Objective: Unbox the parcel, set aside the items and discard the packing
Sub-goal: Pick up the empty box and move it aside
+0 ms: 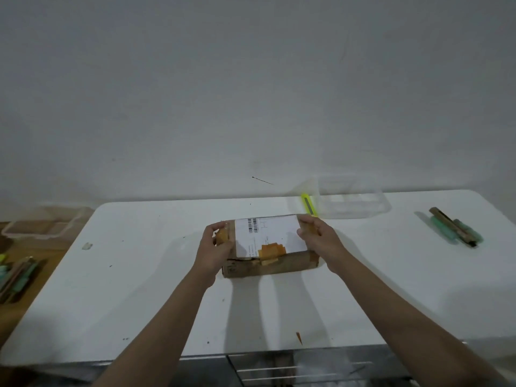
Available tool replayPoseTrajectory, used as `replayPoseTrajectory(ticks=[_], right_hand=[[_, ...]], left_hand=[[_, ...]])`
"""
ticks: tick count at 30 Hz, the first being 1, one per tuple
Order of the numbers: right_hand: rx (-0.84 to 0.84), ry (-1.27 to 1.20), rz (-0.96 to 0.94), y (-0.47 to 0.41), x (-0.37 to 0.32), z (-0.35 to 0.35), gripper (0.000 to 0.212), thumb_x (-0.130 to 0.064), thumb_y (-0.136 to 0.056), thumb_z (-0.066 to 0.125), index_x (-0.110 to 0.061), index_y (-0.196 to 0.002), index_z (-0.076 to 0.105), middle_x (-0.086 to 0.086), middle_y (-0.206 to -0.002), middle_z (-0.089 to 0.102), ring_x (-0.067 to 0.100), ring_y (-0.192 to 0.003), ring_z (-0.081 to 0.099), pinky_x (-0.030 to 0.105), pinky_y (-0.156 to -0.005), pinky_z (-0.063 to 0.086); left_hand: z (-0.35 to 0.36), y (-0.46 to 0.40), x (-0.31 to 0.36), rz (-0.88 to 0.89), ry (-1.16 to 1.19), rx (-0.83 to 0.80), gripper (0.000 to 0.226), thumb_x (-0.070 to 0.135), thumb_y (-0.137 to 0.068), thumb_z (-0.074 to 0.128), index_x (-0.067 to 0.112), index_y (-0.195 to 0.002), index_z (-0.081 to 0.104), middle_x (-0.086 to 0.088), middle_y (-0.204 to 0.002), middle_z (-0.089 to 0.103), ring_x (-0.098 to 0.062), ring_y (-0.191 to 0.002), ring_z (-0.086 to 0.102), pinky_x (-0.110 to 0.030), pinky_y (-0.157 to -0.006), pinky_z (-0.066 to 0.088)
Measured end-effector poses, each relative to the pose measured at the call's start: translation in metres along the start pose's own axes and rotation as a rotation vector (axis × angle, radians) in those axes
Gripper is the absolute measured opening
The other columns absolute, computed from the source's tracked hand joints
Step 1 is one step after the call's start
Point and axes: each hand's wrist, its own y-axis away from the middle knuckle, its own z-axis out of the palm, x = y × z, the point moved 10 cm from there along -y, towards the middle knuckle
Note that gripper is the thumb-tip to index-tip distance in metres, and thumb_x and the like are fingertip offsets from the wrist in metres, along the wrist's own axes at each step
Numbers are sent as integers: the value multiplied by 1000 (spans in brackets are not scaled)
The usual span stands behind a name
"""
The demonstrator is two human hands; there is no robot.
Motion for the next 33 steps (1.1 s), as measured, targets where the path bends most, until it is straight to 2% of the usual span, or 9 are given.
replayPoseTrajectory(ticks=[3, 6, 10, 13, 18, 21, 24, 28, 33], right_hand=[[108, 14, -61, 26, -6, -17, 35, -10, -88, 59, -29, -118, 61, -5, -119, 56, 7, -97, 56, 18, -74, 48], [234, 13, -97, 52, -6, -53, 46, -8, -89, 59, -30, -129, 53, -10, -120, 51, 6, -104, 51, 20, -84, 43], [395, 17, -82, 96, 5, -126, 53, -10, -89, 61, -31, -135, 46, -9, -127, 47, 11, -114, 48, 24, -88, 45], [521, 27, -55, 136, 19, -192, 54, -13, -88, 62, -34, -134, 47, -3, -139, 46, 19, -125, 47, 39, -101, 46], [748, -2, -50, 222, 48, -308, 50, -11, -87, 63, -30, -131, 51, 4, -138, 49, 25, -120, 51, 45, -99, 48], [871, -11, -12, 279, 75, -376, 51, -9, -86, 63, -28, -131, 51, 5, -132, 50, 23, -111, 53, 42, -91, 51], [982, -22, 69, 334, 112, -440, 55, -12, -86, 62, -30, -136, 45, 5, -139, 45, 26, -121, 48, 44, -94, 49], [1085, -8, 171, 398, 163, -508, 59, -16, -87, 62, -23, -141, 39, 7, -144, 42, 18, -116, 46, 36, -89, 47], [1113, -41, 297, 439, 229, -552, 59, -19, -87, 63, -23, -141, 38, 5, -143, 43, 22, -125, 45, 31, -86, 44]], left_hand=[[11, 18, 11, 120, -63, -11, 37, 18, -88, 61, 32, -120, 47, 1, -113, 55, -6, -96, 57, -33, -79, 54], [38, 33, 19, 195, -109, -68, 39, 21, -88, 62, 30, -122, 48, 5, -115, 55, 6, -96, 52, -34, -87, 53], [106, 64, 31, 250, -138, -186, 36, 28, -88, 62, 34, -120, 48, 8, -114, 57, 4, -96, 55, -32, -87, 53], [172, 94, 37, 299, -181, -307, 38, 26, -89, 60, 33, -124, 47, 8, -114, 56, -1, -94, 56, -26, -84, 51], [295, 160, 35, 378, -234, -519, 43, 21, -91, 58, 27, -132, 45, 7, -130, 51, -9, -111, 51, -32, -99, 46], [374, 208, 25, 421, -254, -625, 42, 22, -92, 57, 25, -132, 46, 11, -124, 49, -5, -107, 50, -26, -94, 46], [450, 256, 2, 419, -281, -712, 40, 24, -92, 56, 23, -131, 46, 11, -115, 50, -1, -95, 52, -18, -82, 43], [537, 307, -51, 357, -363, -828, 41, 28, -91, 56, 27, -131, 45, 6, -127, 50, -9, -111, 50, -31, -97, 46], [605, 340, -120, 292, -535, -920, 43, 25, -92, 54, 26, -134, 44, 4, -120, 56, -9, -96, 55, -28, -83, 50]])
